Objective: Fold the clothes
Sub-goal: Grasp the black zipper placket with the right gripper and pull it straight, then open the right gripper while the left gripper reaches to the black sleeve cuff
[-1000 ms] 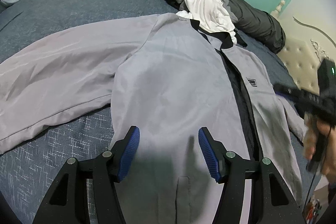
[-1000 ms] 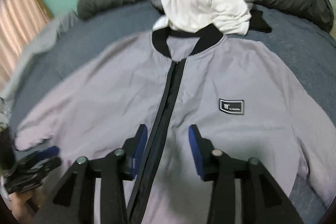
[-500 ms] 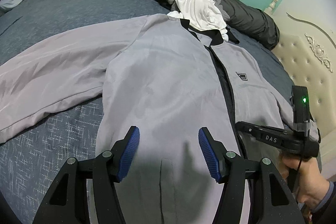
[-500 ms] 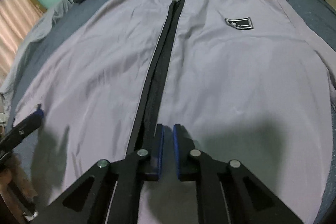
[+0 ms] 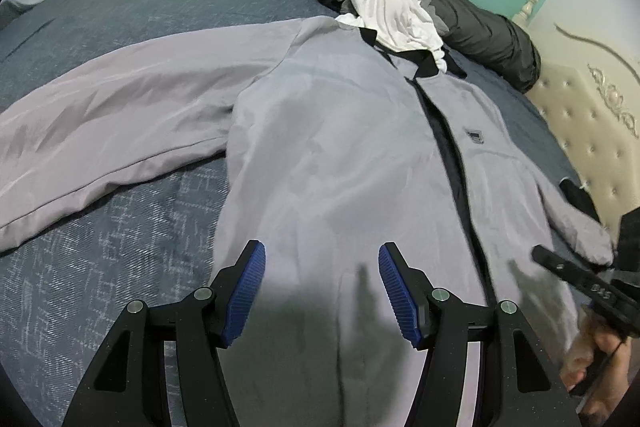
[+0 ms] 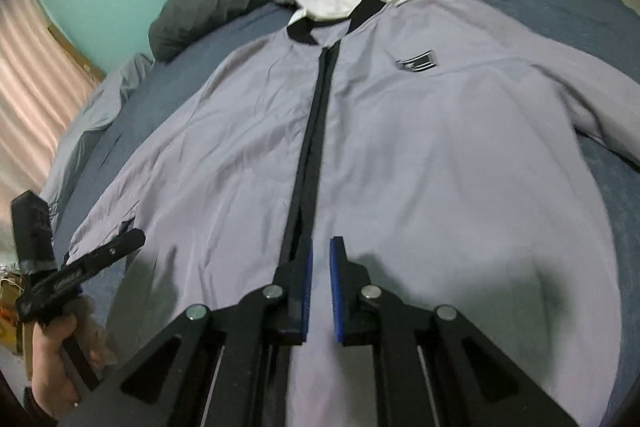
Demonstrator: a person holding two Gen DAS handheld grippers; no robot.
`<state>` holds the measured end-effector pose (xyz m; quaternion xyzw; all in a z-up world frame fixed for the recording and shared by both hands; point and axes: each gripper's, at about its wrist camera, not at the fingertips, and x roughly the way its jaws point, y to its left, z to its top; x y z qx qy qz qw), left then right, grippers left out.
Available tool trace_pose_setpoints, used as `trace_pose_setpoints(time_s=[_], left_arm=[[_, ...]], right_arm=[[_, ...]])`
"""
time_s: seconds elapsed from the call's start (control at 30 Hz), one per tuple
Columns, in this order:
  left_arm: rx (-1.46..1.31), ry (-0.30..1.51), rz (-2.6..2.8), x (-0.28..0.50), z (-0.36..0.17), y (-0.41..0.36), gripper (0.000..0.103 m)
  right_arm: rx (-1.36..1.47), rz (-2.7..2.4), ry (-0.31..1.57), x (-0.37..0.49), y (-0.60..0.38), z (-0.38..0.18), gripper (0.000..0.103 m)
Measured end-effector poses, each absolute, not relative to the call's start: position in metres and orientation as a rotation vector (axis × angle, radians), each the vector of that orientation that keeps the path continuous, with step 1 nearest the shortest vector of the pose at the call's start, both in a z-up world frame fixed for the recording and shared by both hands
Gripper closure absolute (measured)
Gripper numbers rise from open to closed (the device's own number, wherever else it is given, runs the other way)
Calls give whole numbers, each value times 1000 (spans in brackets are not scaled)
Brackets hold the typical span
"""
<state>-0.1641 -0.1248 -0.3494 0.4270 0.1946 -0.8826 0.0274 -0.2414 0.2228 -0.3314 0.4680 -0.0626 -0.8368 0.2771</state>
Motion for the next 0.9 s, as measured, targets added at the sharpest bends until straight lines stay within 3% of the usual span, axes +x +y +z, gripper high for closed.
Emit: trace_pose_setpoints(time_s=[0.9], left_arm=[[1150,907,-2490,-91,-336,-218,39]], right_arm=[[1098,-2137,-465,-251,255,-330,87]])
